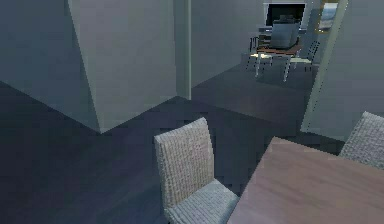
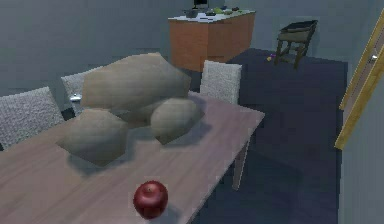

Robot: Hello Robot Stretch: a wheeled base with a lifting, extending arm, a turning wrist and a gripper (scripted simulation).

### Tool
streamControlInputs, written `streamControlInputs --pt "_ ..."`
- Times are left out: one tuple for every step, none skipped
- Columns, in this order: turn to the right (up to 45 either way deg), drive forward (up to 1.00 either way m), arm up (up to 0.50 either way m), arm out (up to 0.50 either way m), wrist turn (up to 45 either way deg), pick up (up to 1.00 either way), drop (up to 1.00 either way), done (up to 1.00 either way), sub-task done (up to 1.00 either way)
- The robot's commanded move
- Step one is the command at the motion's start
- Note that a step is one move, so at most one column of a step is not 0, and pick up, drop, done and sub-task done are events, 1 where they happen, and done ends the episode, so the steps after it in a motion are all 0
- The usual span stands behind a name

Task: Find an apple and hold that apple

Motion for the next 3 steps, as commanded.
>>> streamControlInputs --pt "0.0 0.00 0.50 0.00 0.0 0.00 0.00 0.00 0.00" --pt "0.0 0.00 0.38 0.00 0.0 0.00 0.00 0.00 0.00" --pt "0.0 0.00 0.00 0.12 0.0 0.00 0.00 0.00 0.00"
